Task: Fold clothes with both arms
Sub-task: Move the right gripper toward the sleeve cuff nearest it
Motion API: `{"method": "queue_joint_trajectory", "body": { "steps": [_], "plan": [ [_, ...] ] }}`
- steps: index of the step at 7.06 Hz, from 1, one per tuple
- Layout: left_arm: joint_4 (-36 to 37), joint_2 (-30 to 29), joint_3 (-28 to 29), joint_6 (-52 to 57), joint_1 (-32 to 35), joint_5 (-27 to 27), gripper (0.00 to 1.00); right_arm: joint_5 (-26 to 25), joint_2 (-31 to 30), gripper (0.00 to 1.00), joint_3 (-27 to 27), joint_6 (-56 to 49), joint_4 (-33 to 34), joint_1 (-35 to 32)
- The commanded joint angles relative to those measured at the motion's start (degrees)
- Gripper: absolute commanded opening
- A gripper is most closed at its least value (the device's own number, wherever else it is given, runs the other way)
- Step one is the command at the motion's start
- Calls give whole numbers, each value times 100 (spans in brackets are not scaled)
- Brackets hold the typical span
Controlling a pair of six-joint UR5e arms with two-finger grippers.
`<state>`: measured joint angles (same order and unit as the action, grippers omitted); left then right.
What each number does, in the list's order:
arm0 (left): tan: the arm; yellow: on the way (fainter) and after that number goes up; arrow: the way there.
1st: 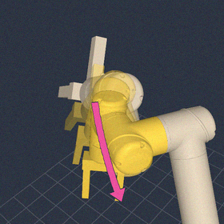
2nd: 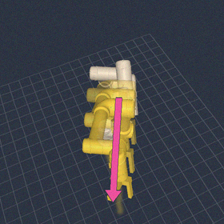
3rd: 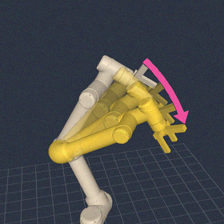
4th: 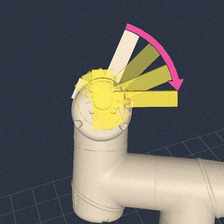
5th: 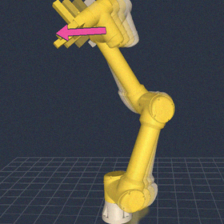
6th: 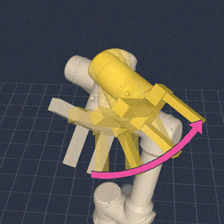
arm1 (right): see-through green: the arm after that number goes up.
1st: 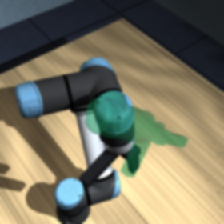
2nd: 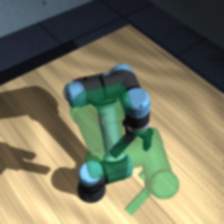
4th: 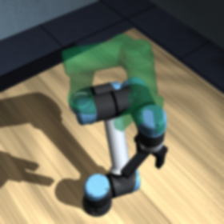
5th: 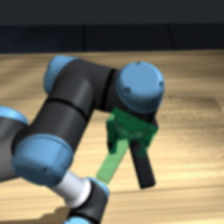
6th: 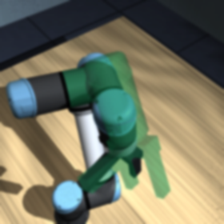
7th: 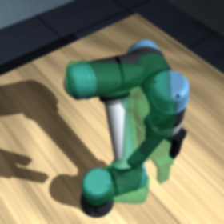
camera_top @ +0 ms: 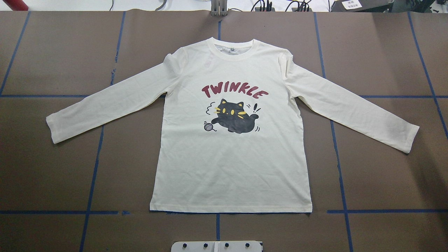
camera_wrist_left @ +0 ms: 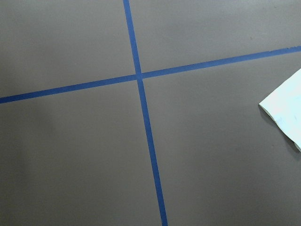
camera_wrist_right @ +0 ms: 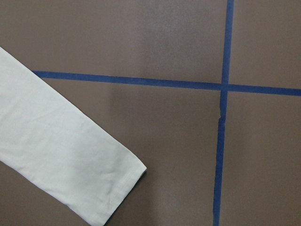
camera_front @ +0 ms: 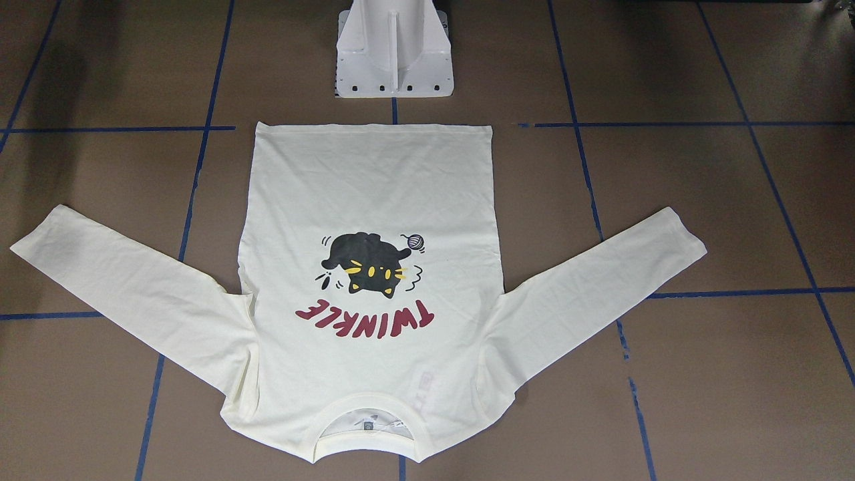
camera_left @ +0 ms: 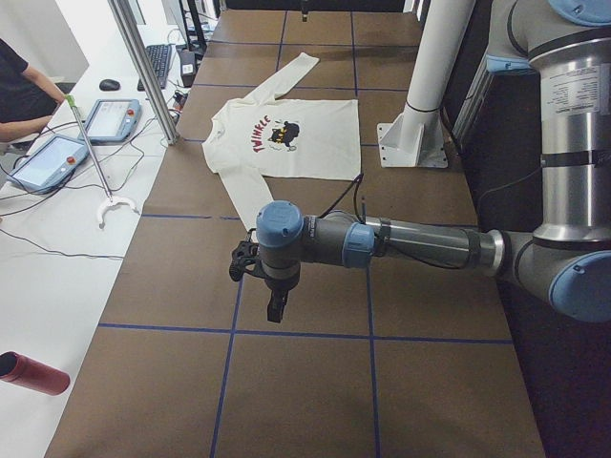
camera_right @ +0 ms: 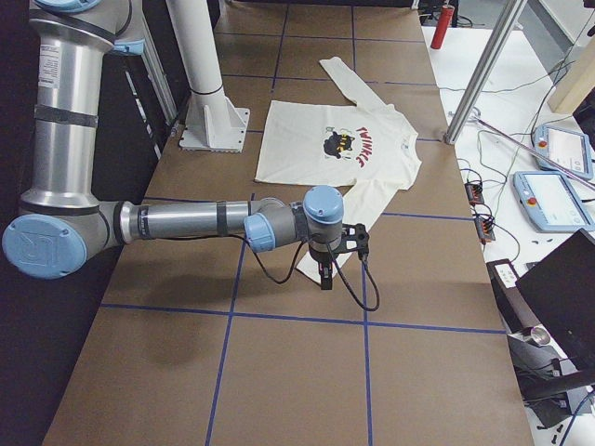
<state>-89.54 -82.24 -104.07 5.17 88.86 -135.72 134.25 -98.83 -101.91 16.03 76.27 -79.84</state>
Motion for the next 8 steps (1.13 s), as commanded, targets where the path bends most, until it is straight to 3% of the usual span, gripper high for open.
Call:
{"method": "queue_joint_trajectory", "body": {
  "steps": [1, 2, 3, 5, 8],
  "plan": [
    [-19, -2, 88, 10, -9, -155, 100, 22, -49, 100, 48, 601, -51, 125],
    [-19, -11, 62, -16, -9, -583, 100, 135, -49, 100, 162, 603, -94, 135],
    [-37, -46, 80, 10, -18, -683, 100, 232, 160, 100, 215, 603, -95, 622],
    [-517, -99, 463, -8, -9, -666, 100, 242, 678, 100, 793, 612, -95, 855],
    [-705, -64, 467, 10, -9, -702, 100, 224, 1198, 99, 1463, 744, -95, 1198]
  ]
}}
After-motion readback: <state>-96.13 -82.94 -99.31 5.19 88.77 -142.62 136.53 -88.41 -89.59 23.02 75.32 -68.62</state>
